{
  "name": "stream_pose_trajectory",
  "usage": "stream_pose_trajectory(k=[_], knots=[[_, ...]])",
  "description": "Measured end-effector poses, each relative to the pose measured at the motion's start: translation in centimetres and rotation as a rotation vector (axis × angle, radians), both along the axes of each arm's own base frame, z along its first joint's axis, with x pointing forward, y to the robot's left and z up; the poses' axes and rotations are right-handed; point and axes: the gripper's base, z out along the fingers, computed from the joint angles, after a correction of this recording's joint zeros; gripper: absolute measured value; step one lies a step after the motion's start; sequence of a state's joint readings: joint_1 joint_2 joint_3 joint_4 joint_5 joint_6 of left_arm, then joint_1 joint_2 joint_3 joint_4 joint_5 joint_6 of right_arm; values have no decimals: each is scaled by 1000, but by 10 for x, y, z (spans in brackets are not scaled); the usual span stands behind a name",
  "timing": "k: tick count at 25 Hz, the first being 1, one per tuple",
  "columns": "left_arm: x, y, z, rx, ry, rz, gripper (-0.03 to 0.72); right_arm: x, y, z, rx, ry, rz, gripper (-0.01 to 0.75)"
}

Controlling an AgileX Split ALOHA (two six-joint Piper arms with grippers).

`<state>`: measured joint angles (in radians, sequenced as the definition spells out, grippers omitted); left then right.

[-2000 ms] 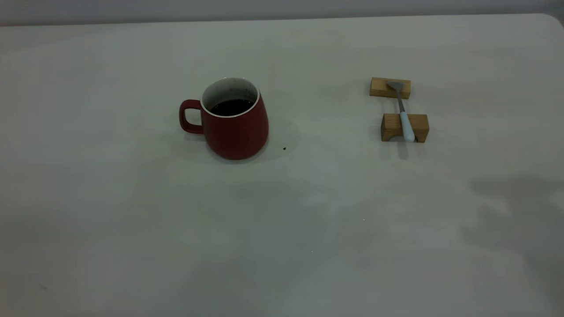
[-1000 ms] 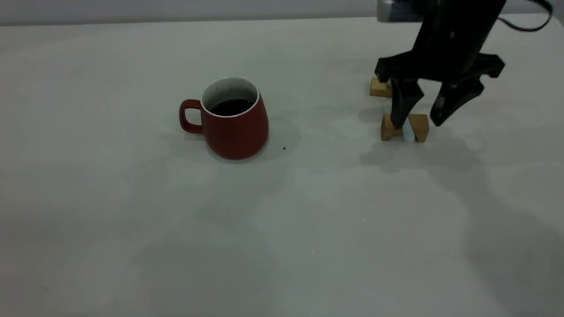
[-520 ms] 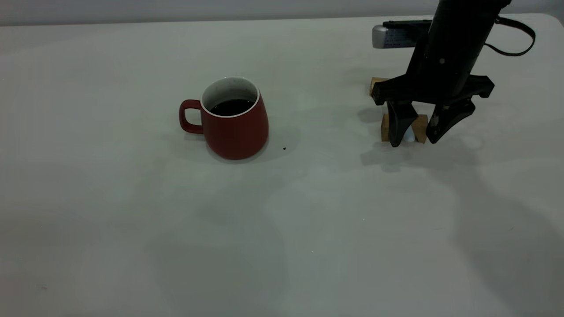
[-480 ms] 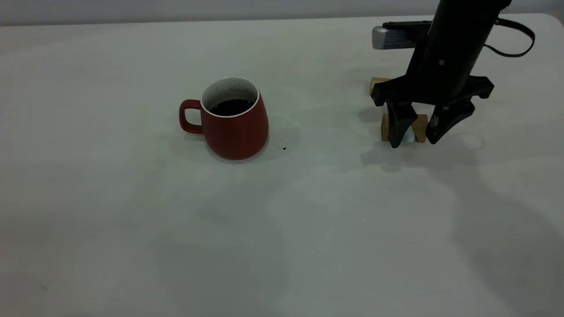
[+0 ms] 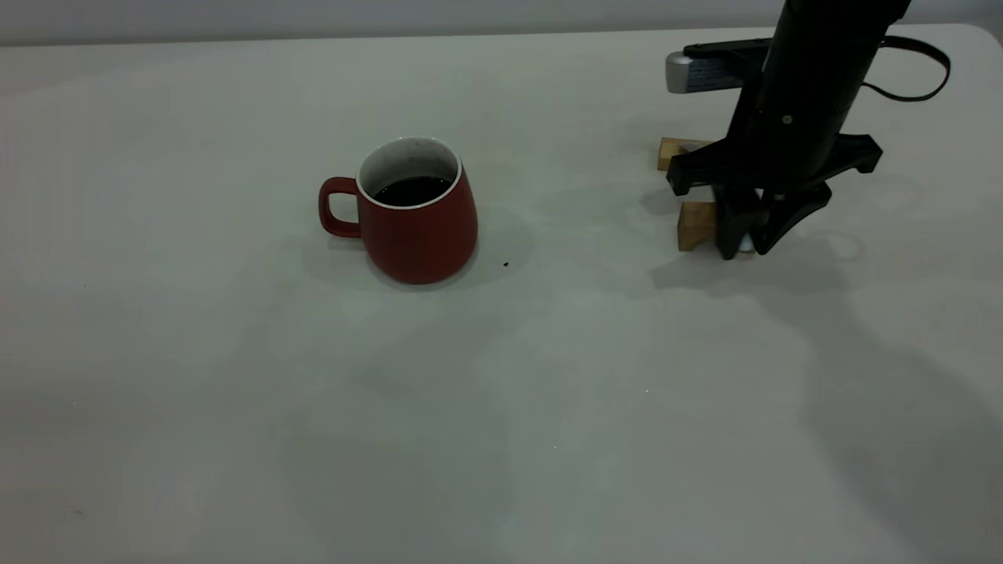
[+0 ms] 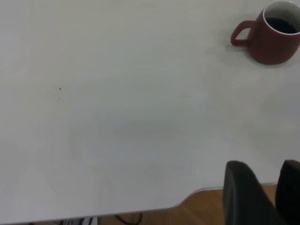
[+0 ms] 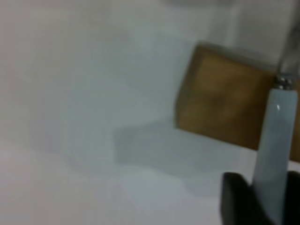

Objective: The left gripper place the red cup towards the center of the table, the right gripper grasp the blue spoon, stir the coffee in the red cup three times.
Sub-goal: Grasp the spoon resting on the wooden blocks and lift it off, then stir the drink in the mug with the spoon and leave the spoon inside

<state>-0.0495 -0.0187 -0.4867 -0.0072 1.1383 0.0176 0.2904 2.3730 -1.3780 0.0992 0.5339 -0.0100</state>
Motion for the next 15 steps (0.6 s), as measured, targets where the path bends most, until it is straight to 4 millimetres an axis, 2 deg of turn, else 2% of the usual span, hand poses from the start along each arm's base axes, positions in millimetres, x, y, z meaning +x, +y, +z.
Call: stream_pose_trajectory(k=[1, 4, 6, 8, 10, 13, 15], knots=[[0, 0, 0, 0, 0, 0, 245, 0, -1, 0, -11, -1, 1, 149], [0, 0, 0, 0, 0, 0, 245, 0, -3, 3, -32, -2, 6, 149], [0, 0, 0, 1, 0, 0, 245, 2, -2, 17, -29, -12, 5, 149], [0, 0, 0, 1, 0, 0, 245, 8, 4, 44, 9, -34, -21, 149], [0, 0, 0, 1, 0, 0, 245, 12, 15, 83, 106, -61, -87, 149], [0, 0, 0, 1, -1, 0, 245, 10, 37, 130, 338, -7, -243, 149], [0, 0, 0, 1, -1, 0, 245, 7, 53, 147, 528, 77, -378, 149]])
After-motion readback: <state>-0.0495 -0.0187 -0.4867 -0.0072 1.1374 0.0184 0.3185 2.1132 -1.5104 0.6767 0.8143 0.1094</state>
